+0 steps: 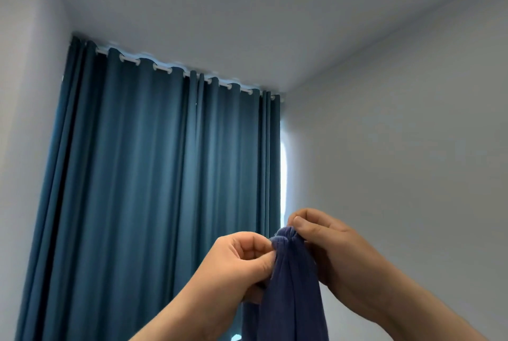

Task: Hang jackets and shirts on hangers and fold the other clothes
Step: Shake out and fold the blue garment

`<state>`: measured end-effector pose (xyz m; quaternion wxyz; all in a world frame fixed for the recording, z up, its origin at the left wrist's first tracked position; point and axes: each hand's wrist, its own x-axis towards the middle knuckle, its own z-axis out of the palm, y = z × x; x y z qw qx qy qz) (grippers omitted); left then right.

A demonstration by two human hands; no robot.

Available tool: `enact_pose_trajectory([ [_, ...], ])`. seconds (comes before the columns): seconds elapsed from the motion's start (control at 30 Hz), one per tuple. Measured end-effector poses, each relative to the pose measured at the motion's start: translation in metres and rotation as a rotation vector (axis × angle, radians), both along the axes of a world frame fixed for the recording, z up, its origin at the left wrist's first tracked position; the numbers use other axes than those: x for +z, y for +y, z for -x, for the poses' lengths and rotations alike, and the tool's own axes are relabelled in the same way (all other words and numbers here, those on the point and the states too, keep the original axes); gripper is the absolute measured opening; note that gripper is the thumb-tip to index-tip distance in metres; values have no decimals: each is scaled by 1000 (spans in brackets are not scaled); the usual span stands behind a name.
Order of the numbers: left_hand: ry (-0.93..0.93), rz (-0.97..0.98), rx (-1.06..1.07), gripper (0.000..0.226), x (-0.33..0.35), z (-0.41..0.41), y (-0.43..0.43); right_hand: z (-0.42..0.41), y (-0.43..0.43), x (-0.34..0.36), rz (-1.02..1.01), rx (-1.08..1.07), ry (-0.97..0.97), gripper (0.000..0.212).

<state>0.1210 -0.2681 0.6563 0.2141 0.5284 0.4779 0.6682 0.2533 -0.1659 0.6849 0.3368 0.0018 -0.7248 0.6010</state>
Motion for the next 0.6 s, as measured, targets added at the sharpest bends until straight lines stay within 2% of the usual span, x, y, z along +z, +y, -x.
enact_pose_trajectory([
  [0.07,10,-75,121,24,-6,-3,4,-3,-7,-1,27,79,4,14],
  [0.13,35,-124,225,38,-10,-3,5,-6,-11,-3,51,163,33,16],
  [0.2,99,-65,182,58,-11,-7,1,-10,-12,-4,0,197,37,22],
  [0.27,110,-13,109,61,-10,-10,-2,-14,-10,-5,-95,142,22,20],
  [0.37,51,3,75,44,-9,-8,-7,-18,-2,-5,-118,55,45,15],
  [0.47,-27,81,-176,33,-11,0,-12,-26,6,-5,35,56,117,17],
  [0.53,-16,110,-222,29,-13,3,-15,-31,10,-4,85,51,91,18],
  [0.6,9,81,-124,16,-13,3,-13,-36,13,-4,-106,-78,-76,13],
])
